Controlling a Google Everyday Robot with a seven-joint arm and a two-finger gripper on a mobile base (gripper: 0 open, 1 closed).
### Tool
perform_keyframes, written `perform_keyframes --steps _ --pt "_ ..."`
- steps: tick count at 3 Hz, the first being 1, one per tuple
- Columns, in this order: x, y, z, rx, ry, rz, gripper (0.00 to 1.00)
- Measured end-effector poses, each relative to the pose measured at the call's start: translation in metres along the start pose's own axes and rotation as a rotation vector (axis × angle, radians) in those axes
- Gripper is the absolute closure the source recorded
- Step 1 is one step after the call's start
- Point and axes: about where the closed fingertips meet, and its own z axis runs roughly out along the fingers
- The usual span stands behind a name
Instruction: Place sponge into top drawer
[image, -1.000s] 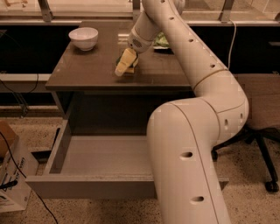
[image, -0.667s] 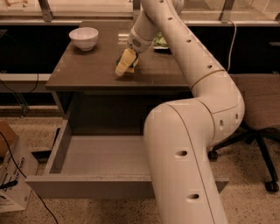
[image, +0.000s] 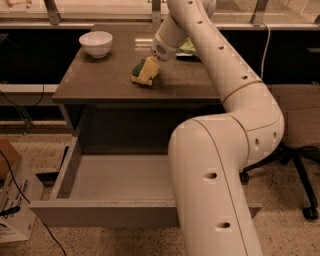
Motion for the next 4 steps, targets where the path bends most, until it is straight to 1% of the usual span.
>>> perform_keyframes --steps 1,2,3,4 --pt "0.003 -0.001 -0.015 0.016 -0.009 0.008 0.83" --pt "0.004 0.005 -0.053 0.058 -0.011 -0.024 1.0" --pt "0.013 0.048 -0.116 0.09 0.012 -0.04 1.0" --pt "0.033 0.092 -0.135 0.065 0.046 -0.018 1.0"
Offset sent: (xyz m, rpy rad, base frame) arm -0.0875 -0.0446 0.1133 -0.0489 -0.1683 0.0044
